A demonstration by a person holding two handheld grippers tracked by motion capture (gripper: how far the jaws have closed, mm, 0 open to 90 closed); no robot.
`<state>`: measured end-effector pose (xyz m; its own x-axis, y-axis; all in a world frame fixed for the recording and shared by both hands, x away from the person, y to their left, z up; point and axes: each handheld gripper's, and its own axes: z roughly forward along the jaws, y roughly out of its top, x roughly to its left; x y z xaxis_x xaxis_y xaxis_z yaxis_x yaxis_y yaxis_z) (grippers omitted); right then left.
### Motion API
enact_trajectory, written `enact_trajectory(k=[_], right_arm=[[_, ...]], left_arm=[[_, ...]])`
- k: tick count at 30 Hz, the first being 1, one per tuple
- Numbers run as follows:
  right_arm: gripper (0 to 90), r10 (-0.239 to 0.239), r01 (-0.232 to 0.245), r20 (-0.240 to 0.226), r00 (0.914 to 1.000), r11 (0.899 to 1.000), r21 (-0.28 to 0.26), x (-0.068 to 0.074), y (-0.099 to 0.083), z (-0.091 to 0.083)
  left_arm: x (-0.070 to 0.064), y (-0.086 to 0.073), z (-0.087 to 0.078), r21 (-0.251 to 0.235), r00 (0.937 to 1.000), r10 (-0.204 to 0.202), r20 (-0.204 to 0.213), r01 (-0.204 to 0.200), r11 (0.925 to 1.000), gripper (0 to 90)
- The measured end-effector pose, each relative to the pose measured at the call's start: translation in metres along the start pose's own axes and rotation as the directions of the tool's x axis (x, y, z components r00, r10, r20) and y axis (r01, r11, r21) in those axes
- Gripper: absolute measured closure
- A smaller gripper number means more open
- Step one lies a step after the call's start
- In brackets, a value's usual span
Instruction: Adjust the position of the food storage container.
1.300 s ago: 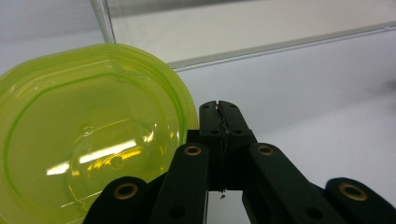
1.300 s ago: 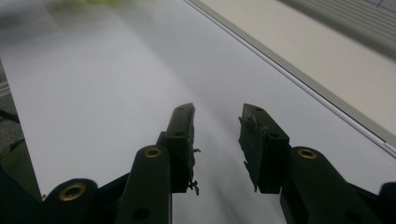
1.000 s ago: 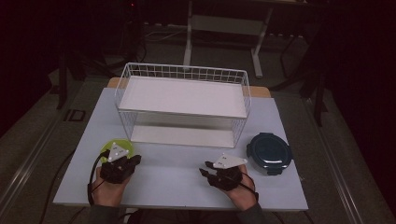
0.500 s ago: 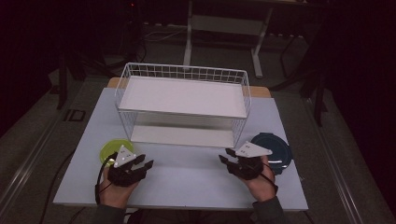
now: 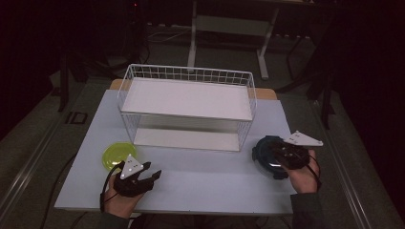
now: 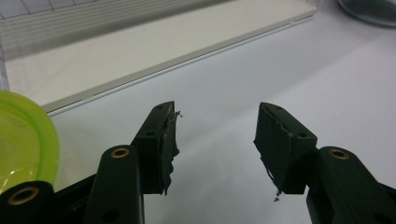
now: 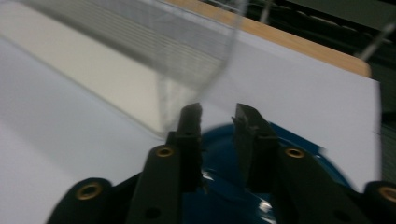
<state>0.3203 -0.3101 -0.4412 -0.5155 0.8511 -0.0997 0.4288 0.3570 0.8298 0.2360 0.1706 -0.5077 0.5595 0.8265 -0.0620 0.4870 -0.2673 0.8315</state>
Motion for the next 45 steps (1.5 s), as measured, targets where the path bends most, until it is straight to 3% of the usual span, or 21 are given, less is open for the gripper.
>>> enact_trajectory(k=[1, 6, 12, 15, 23, 36, 45], right_arm=[[76.4, 0.000, 0.000, 0.000, 1.0000, 1.000, 0.000, 0.000, 0.000, 0.000], [89.7, 0.024, -0.027, 0.065, 0.9976, 0.999, 0.035, -0.027, -0.003, 0.001], [90.0, 0.088, -0.099, 0.133, 0.9872, 0.992, 0.076, -0.060, -0.012, 0.008], [90.0, 0.104, -0.119, 0.146, 0.9838, 0.988, 0.101, -0.069, -0.017, 0.013], [90.0, 0.116, -0.140, 0.162, 0.9801, 0.979, 0.150, -0.084, -0.023, 0.026], [90.0, 0.203, -0.220, 0.103, 0.9738, 0.955, 0.197, -0.101, -0.029, 0.043], [90.0, 0.188, -0.200, 0.081, 0.9789, 0.959, 0.199, -0.093, -0.032, 0.038]], left_arm=[[-0.001, 0.000, 0.000, 0.000, 1.0000, 0.005, -0.001, -0.005, 1.0000, 48.5], [-0.001, -0.002, -0.003, 0.002, 0.9999, 0.013, -0.003, -0.013, 0.9999, 48.5], [0.003, -0.005, -0.007, -0.005, 0.9999, 0.004, -0.013, -0.005, 1.0000, 48.4], [0.004, -0.005, -0.006, -0.006, 0.9999, -0.002, -0.015, 0.002, 1.0000, 48.5], [0.001, -0.005, -0.003, 0.005, 0.9996, 0.020, -0.019, -0.020, 0.9998, 48.5], [0.001, -0.005, -0.004, 0.006, 0.9995, 0.021, -0.024, -0.021, 0.9998, 48.5], [0.000, -0.004, -0.003, 0.006, 0.9994, 0.022, -0.028, -0.022, 0.9998, 48.5]])
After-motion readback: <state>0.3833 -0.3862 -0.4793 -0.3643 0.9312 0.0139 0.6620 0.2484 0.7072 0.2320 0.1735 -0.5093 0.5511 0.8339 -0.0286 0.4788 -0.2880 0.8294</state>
